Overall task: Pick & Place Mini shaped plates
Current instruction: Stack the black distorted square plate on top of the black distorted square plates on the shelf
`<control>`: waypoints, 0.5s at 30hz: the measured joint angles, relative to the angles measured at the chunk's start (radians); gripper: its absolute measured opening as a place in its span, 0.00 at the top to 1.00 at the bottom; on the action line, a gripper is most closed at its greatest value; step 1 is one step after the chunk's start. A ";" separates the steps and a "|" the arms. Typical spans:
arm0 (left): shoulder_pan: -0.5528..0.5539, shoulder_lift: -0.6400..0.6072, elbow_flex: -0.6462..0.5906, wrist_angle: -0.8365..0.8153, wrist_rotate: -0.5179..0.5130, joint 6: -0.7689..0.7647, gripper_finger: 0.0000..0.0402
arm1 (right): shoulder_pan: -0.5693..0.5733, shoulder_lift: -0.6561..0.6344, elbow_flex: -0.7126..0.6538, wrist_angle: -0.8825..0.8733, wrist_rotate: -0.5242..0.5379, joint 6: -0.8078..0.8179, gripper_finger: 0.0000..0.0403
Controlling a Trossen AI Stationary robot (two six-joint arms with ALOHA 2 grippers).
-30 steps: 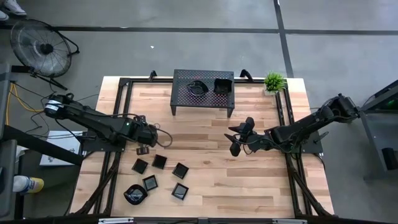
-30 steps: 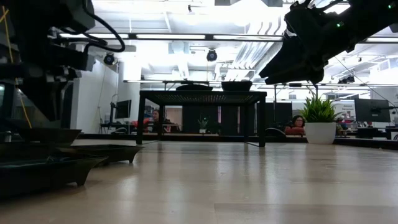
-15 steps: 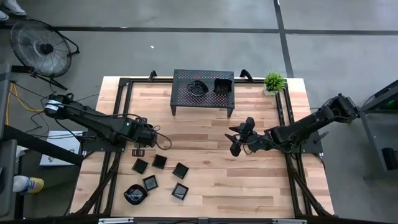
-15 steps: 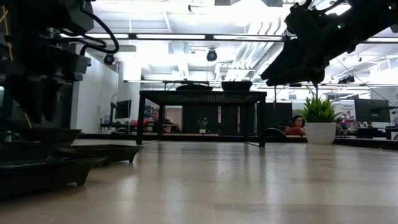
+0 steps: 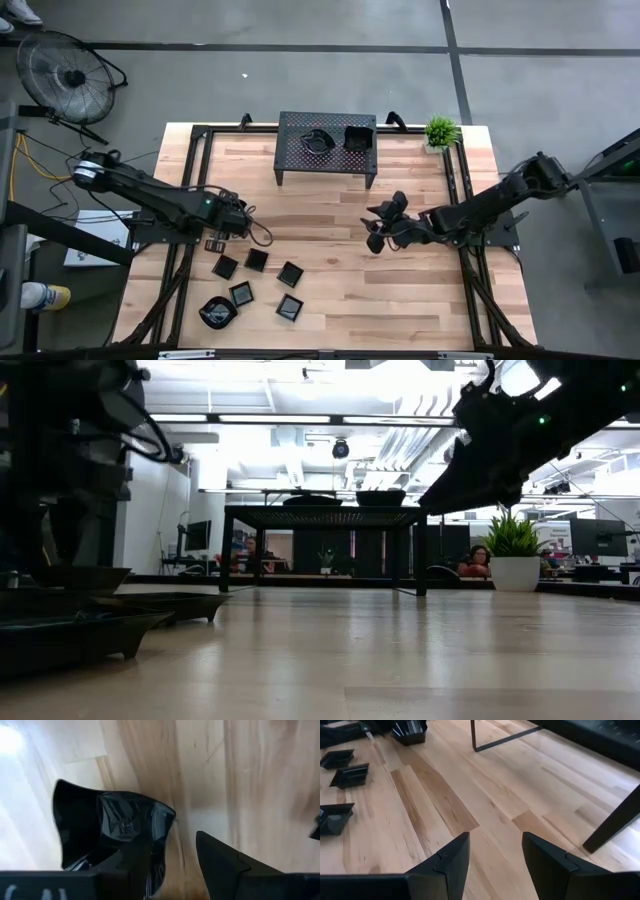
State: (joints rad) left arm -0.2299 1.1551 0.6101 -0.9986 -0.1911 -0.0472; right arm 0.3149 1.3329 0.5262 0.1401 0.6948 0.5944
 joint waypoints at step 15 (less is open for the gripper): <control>0.000 0.003 -0.073 0.022 -0.074 -0.027 0.63 | 0.000 0.022 0.000 0.044 0.005 -0.010 0.56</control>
State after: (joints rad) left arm -0.2298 1.1576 0.5367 -0.9763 -0.2652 -0.0744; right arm 0.3149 1.3552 0.5262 0.1844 0.6994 0.5846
